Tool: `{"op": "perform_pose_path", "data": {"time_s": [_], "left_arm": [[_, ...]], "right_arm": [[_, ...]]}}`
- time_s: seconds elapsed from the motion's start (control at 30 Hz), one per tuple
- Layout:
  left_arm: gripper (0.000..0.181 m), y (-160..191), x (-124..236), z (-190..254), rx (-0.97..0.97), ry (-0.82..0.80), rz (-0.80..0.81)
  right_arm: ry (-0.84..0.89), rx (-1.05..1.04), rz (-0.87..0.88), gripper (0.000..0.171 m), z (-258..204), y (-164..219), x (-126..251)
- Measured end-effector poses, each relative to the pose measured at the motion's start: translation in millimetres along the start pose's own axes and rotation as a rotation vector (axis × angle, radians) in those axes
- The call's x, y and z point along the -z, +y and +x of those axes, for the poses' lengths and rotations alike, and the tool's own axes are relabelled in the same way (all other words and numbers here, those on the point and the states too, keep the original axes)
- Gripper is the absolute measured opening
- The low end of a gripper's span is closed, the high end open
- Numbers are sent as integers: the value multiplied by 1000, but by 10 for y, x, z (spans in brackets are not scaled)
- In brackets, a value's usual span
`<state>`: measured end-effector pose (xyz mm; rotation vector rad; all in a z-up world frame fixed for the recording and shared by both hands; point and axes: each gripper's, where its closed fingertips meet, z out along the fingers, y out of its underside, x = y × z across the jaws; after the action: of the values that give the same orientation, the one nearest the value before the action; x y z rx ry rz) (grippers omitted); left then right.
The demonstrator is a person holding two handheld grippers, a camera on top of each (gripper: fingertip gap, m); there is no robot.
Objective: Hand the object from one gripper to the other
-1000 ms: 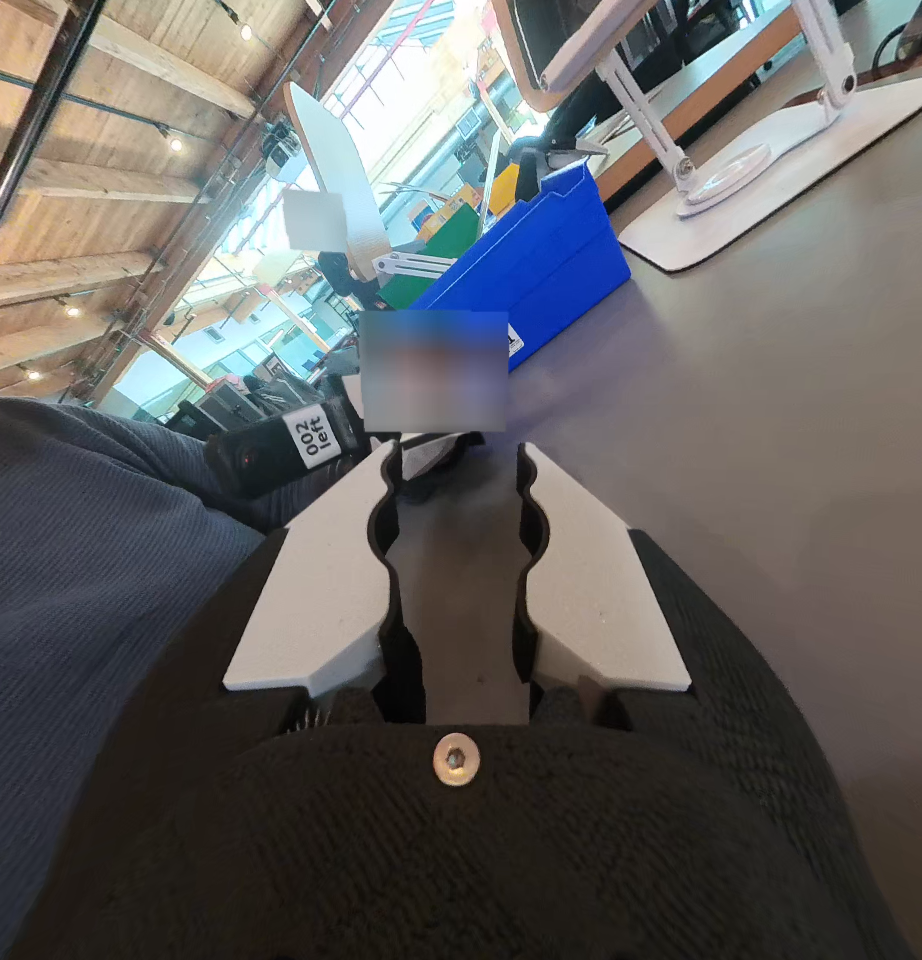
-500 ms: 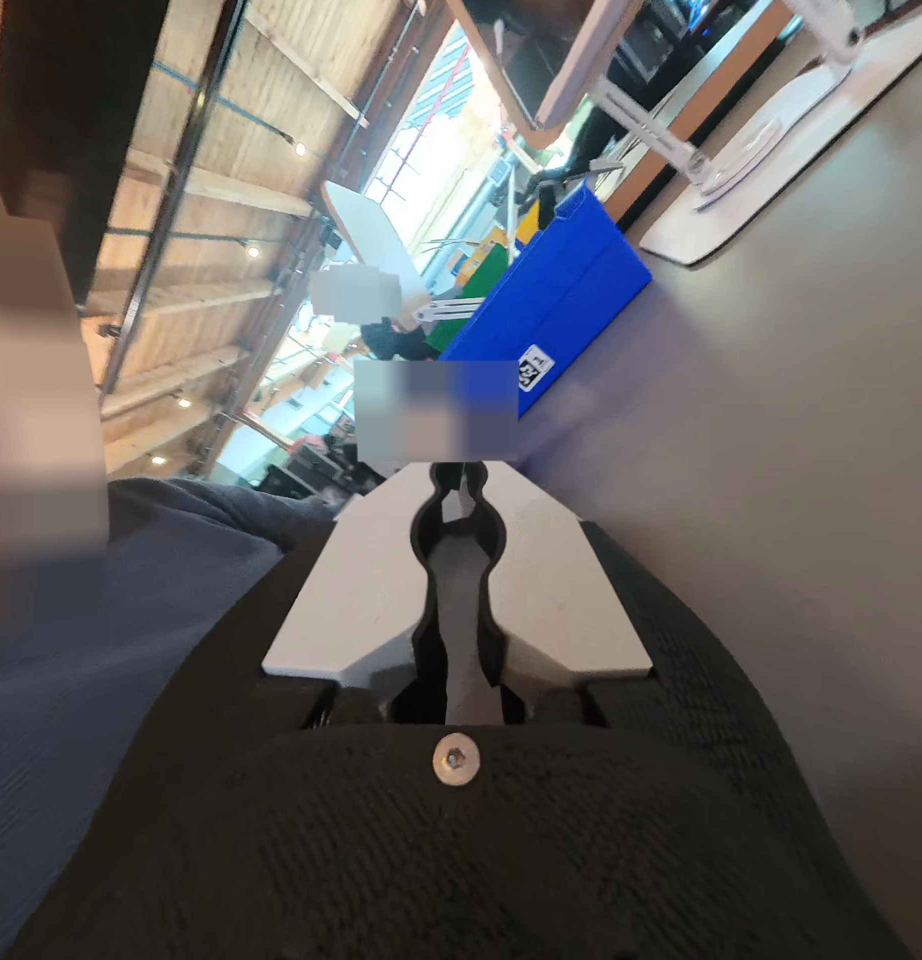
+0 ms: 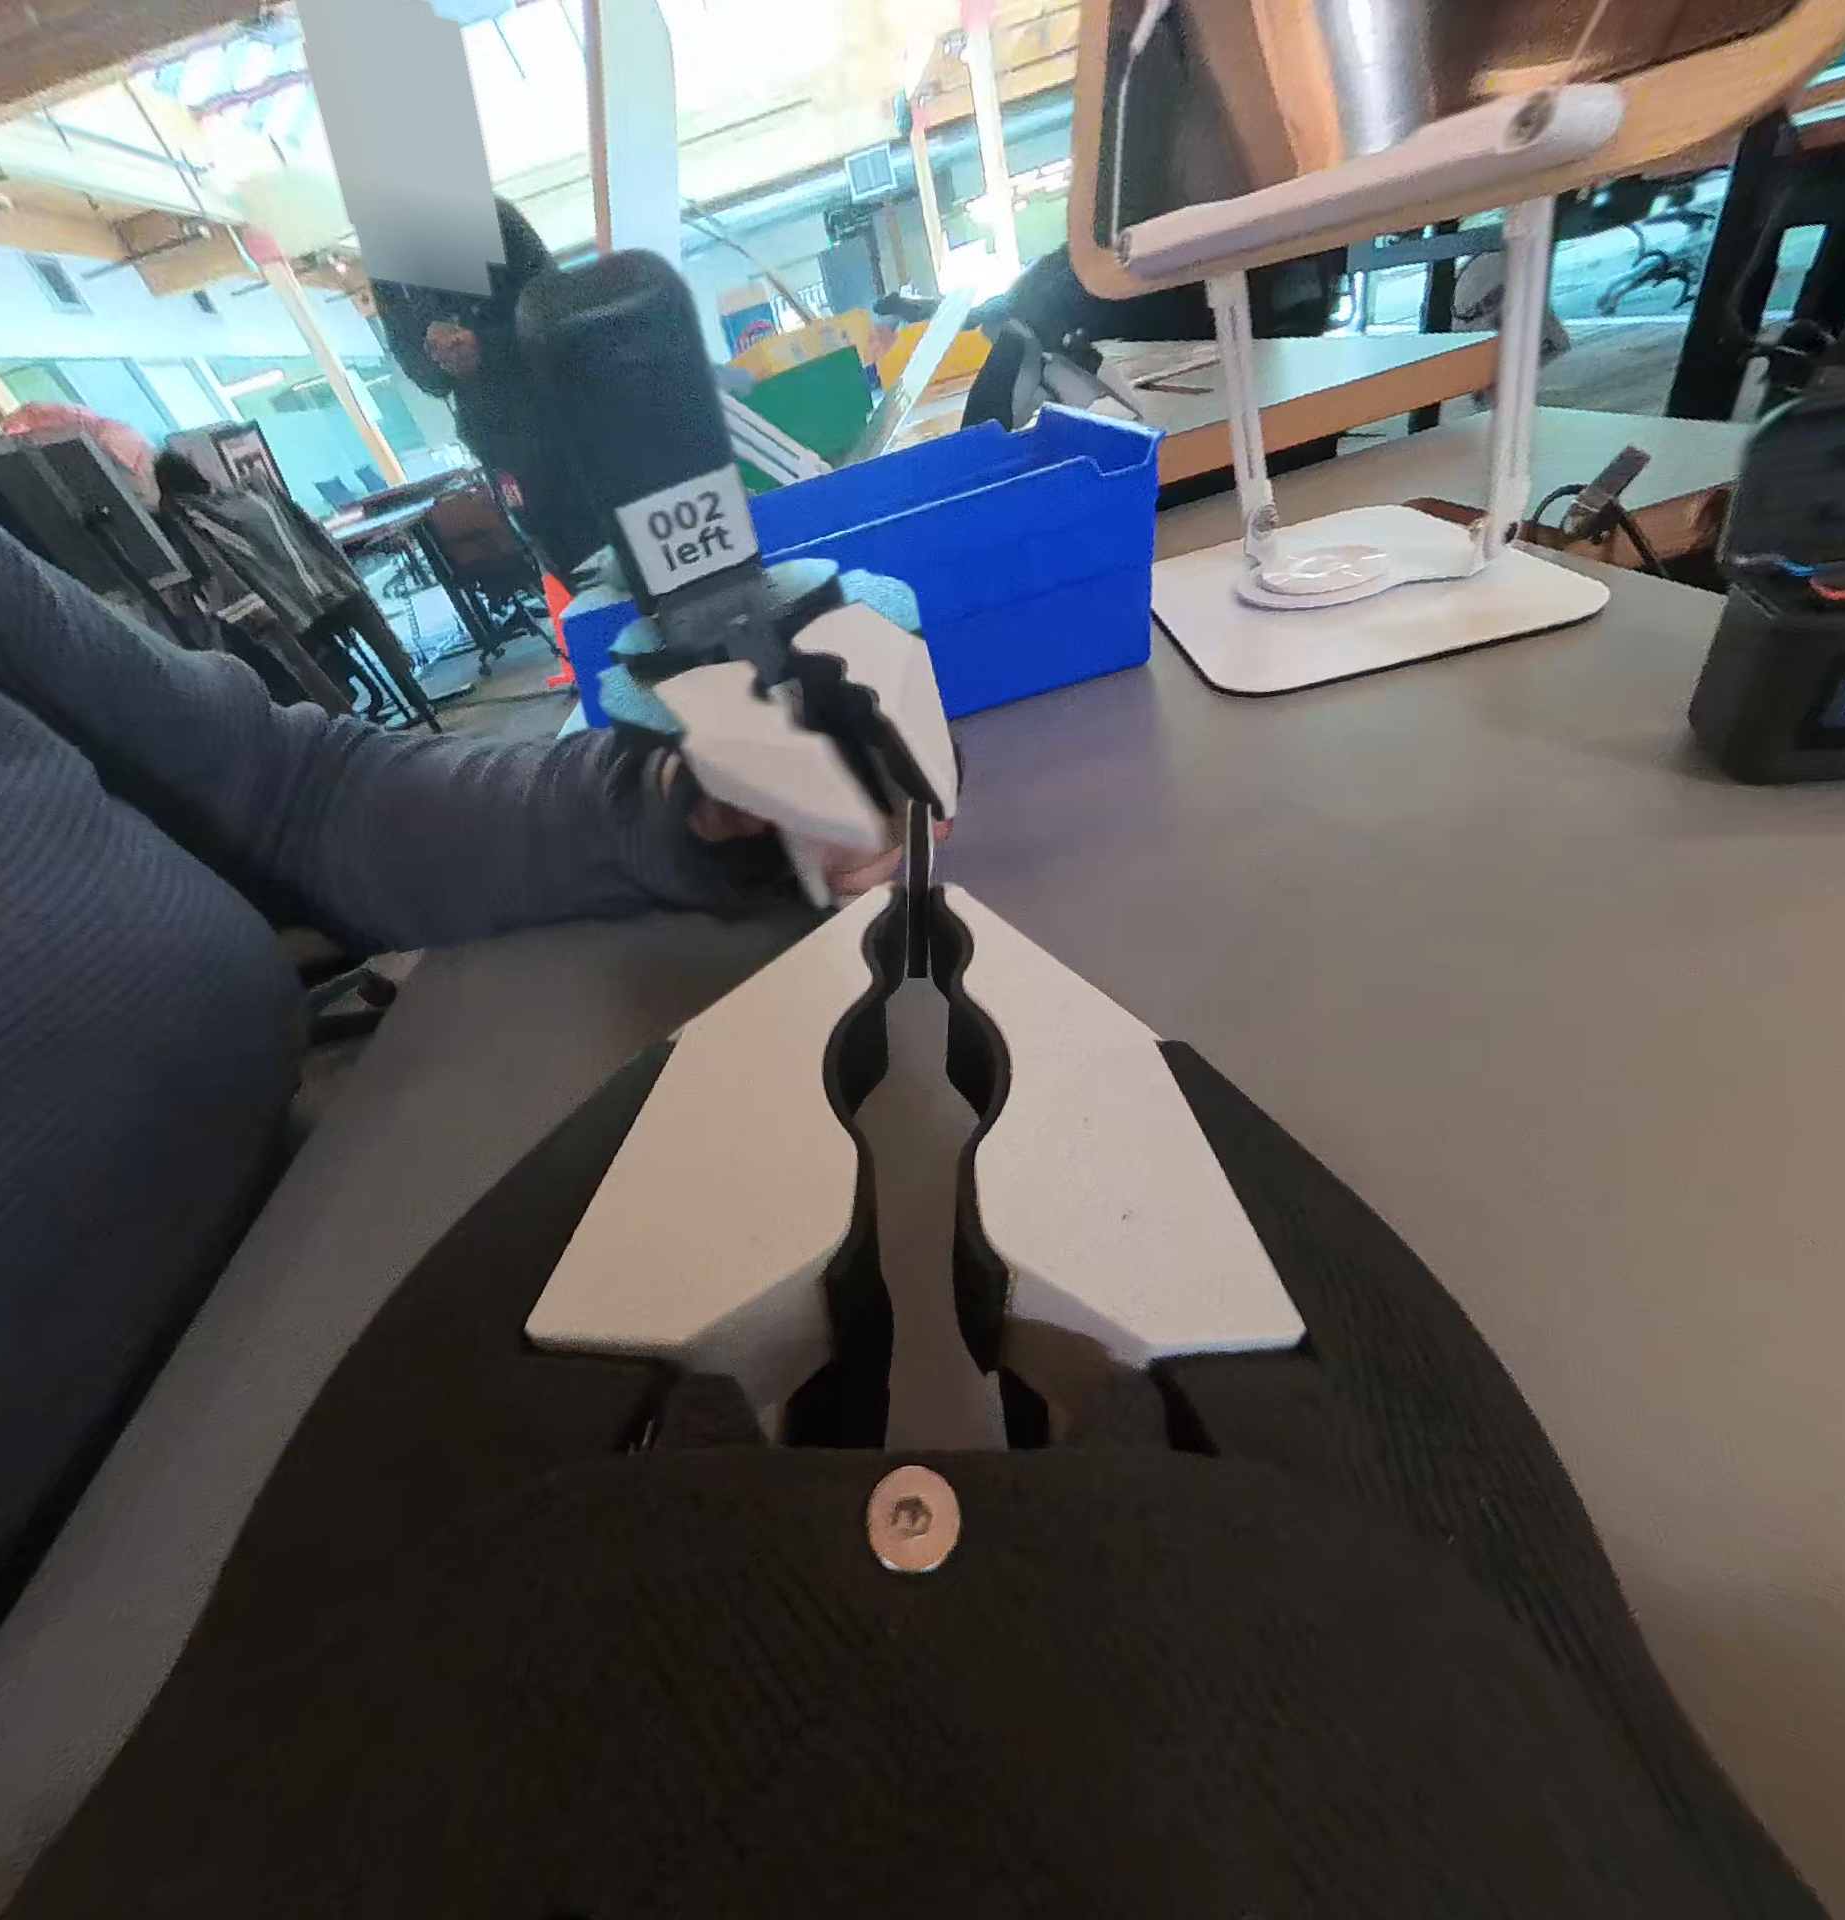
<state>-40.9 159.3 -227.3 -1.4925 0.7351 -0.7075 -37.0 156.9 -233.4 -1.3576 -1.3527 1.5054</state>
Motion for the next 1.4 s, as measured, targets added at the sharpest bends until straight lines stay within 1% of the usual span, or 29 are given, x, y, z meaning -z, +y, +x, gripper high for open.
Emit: {"op": "perform_pose_path", "data": {"time_s": [0.07, 0.13, 0.2, 0.23, 0.27, 0.33, 0.43, 0.47, 0.5, 0.53, 0.6, 0.63, 0.67, 0.7, 0.73, 0.77, 0.83, 0.97, 1.0, 1.07, 1.17, 1.2, 1.27, 1.3, 1.4], "left_arm": [[1, -90, 27, 0, 47, 21, 54], [0, -287, 95, -52, 112, 1, 192], [0, -447, 184, -92, 183, 2, 320], [0, -481, 210, -118, 213, -3, 358], [0, -496, 223, -125, 228, -1, 381], [0, -497, 212, -115, 242, 6, 394], [0, -488, 170, -50, 263, 44, 396], [0, -479, 155, -29, 278, 62, 393], [0, -475, 151, -31, 302, 71, 396], [0, -462, 151, -55, 346, 77, 392], [0, -428, 149, -83, 446, 116, 382], [7, -407, 139, -109, 496, 121, 375], [28, -383, 126, -135, 546, 125, 362], [41, -359, 111, -142, 591, 141, 343], [52, -334, 96, -139, 634, 162, 323], [57, -308, 80, -139, 680, 180, 304], [60, -276, 60, -134, 761, 211, 289], [50, -256, 43, -81, 870, 306, 290], [49, -258, 41, -64, 889, 329, 290], [42, -276, 44, -19, 912, 374, 292], [34, -259, 17, 29, 927, 391, 266], [24, -226, -1, 35, 924, 380, 245], [15, -195, -16, 45, 913, 372, 225], [6, -224, 2, 62, 906, 391, 240], [2, -214, 2, 53, 819, 336, 226]], "right_arm": [[3, -34, 43, 2, 4, -60, -11], [7, -123, 138, 9, 38, -180, -17], [-19, -215, 208, 27, 41, -245, -47], [-39, -252, 244, 30, 28, -278, -63], [-57, -280, 281, 28, 11, -313, -75], [-79, -311, 324, 19, -22, -356, -97], [-93, -316, 347, 20, -75, -392, -124], [-93, -308, 356, 15, -90, -407, -124], [-90, -290, 363, 5, -103, -419, -119], [-80, -258, 361, 3, -112, -419, -116], [-21, -162, 331, 1, -94, -405, -118], [23, -94, 316, 1, -75, -398, -113], [74, -11, 299, 2, -57, -393, -103], [137, 91, 275, 1, -31, -387, -91], [213, 218, 244, 2, 1, -379, -76], [297, 365, 206, 2, 34, -369, -59], [464, 688, 118, 2, 82, -361, -22], [735, 1268, -75, 1, 123, -362, 14], [779, 1378, -112, 1, 120, -367, 18], [827, 1531, -173, 1, 116, -352, 16], [863, 1673, -224, 2, 106, -345, 16], [868, 1711, -237, 1, 98, -344, 13], [874, 1765, -259, 1, 85, -336, 9], [878, 1780, -264, 2, 83, -336, 11], [871, 1746, -231, 4, 62, -355, 19]]}}
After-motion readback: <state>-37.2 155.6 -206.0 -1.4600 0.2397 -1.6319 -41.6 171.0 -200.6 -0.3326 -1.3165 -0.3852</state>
